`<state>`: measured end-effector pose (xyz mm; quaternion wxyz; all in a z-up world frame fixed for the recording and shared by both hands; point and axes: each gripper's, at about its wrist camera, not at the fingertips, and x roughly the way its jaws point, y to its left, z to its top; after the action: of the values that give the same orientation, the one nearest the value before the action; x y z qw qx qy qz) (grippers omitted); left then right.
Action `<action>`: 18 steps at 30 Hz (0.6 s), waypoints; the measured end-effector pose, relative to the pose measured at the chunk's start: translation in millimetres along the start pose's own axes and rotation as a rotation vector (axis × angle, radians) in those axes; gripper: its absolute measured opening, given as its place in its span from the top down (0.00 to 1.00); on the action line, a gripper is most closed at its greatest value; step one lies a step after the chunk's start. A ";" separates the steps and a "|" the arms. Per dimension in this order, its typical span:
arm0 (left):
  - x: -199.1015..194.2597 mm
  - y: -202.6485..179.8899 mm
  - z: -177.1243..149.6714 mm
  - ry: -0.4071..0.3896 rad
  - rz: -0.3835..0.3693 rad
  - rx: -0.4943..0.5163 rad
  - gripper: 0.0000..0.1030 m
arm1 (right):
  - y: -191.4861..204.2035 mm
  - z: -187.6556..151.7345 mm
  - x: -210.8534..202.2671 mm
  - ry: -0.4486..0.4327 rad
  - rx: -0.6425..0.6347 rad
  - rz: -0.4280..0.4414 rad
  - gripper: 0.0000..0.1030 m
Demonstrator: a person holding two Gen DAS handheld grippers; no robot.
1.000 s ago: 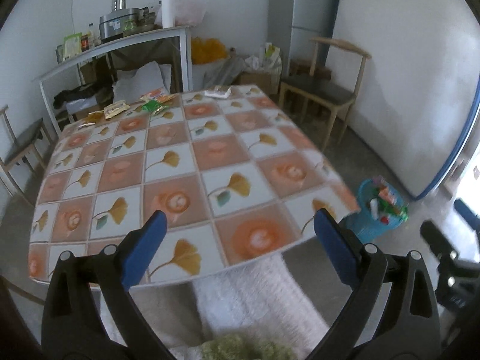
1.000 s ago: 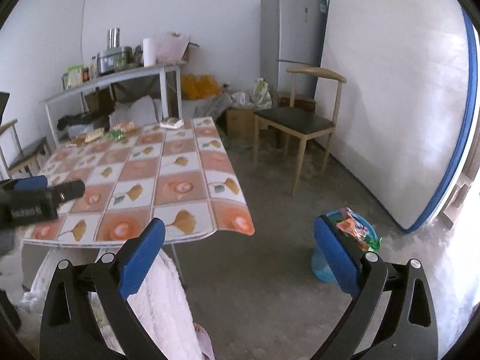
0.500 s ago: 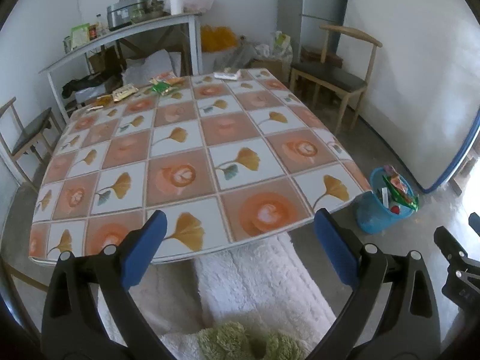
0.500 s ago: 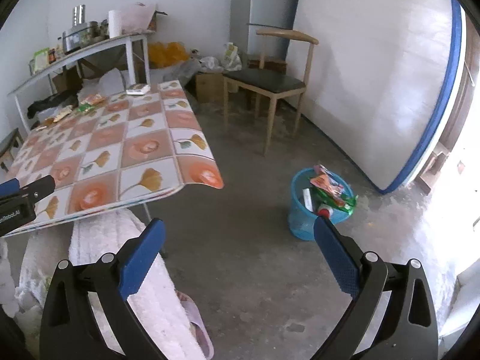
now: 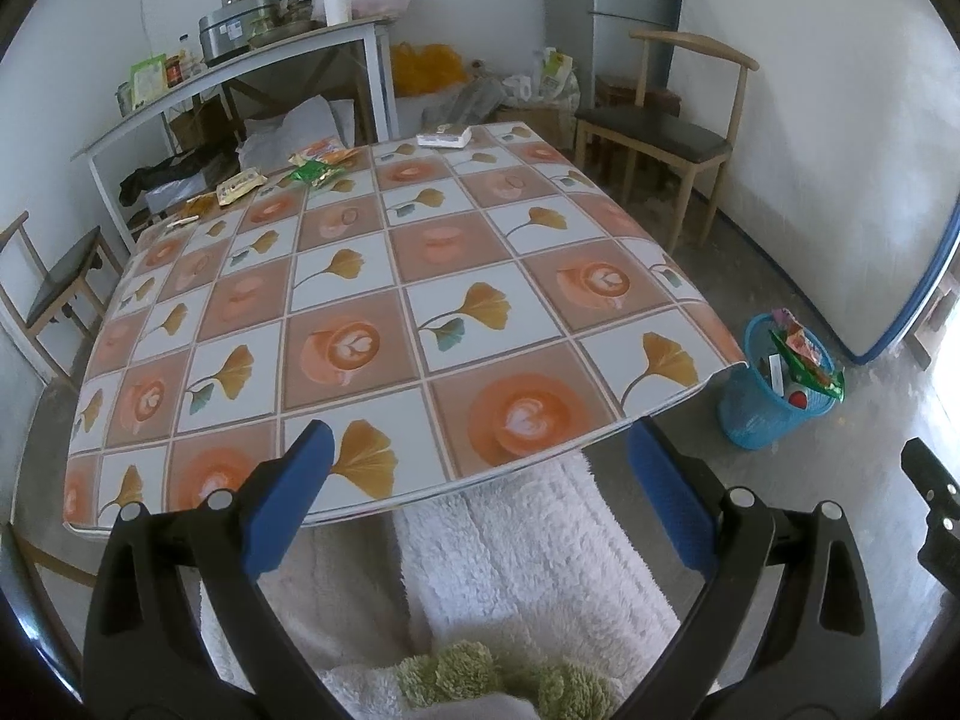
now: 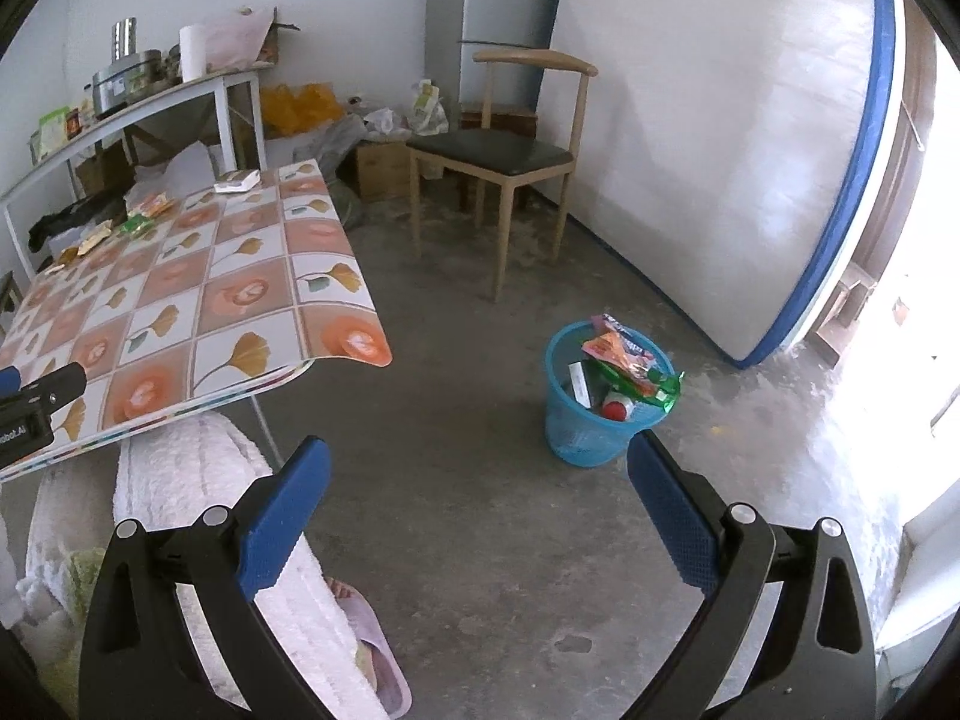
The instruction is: Collect trash
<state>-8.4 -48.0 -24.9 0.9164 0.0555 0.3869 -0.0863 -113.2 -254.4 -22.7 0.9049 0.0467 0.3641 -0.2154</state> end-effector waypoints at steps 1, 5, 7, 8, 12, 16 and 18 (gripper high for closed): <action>-0.5 -0.7 0.0 -0.002 0.001 0.004 0.08 | -0.1 -0.4 -0.4 0.000 0.000 -0.003 0.06; -3.6 -6.2 0.8 -0.015 0.001 0.029 0.08 | -1.8 -1.6 -0.5 0.000 0.006 -0.009 0.06; -3.6 -9.0 0.7 -0.016 -0.001 0.039 0.08 | -2.0 -2.6 -0.8 -0.001 0.007 -0.011 0.06; -2.8 -10.3 0.4 -0.011 -0.003 0.045 0.08 | -2.5 -2.6 -1.1 -0.003 0.007 -0.012 0.06; -0.6 -12.6 0.1 0.002 -0.009 0.047 0.08 | -2.4 -2.3 -2.0 -0.007 0.004 -0.013 0.06; 1.6 -13.9 -1.6 0.017 -0.021 0.046 0.08 | -2.9 -2.0 -3.3 -0.010 0.000 -0.018 0.06; 2.4 -14.2 -1.8 0.022 -0.024 0.046 0.08 | -3.2 -1.0 -3.6 -0.010 -0.002 -0.020 0.06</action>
<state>-10.9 -61.9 -28.4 0.9093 0.0730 0.3957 -0.1058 -117.5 -255.7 -20.8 0.9046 0.0411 0.3601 -0.2245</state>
